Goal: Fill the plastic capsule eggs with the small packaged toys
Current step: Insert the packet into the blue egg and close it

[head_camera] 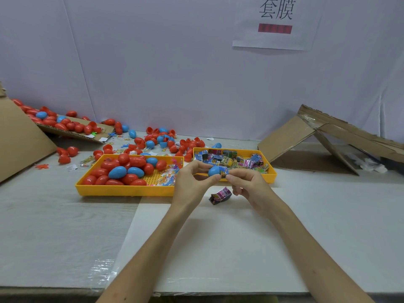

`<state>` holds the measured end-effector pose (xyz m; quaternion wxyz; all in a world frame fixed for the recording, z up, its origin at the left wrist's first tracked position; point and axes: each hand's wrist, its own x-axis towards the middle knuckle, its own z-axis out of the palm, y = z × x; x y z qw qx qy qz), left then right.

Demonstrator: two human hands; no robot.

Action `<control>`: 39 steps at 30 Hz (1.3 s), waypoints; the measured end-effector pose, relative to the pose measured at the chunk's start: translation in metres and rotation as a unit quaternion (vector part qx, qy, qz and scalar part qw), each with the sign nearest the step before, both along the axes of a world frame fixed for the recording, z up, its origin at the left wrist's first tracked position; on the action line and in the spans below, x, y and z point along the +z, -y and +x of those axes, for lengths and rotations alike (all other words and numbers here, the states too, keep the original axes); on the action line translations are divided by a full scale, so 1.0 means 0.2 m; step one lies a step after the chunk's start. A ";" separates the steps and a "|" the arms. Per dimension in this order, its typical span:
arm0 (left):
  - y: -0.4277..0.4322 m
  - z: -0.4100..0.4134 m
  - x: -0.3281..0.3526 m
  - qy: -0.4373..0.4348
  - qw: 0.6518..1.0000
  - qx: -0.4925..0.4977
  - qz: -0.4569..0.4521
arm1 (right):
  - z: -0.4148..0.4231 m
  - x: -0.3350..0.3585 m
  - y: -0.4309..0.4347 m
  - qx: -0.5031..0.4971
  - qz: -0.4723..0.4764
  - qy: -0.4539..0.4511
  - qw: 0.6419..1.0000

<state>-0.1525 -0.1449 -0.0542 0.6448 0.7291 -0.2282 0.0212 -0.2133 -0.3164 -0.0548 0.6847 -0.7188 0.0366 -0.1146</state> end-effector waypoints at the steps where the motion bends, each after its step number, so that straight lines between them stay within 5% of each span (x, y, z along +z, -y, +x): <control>1: 0.00 0.00 0.00 0.009 1.000 0.005 0.004 | 0.00 0.00 0.00 -0.002 -0.004 0.000 1.000; 6: 0.00 -0.01 0.00 0.047 0.999 0.020 0.011 | 0.00 0.00 -0.01 -0.008 -0.009 0.001 1.000; 22: 0.01 -0.03 0.03 -0.030 0.995 -0.080 -0.052 | 0.00 0.05 0.01 -0.022 0.159 0.063 0.985; 39: -0.01 -0.05 0.06 -0.071 0.988 -0.119 -0.064 | -0.01 0.05 0.01 0.026 0.093 0.030 0.995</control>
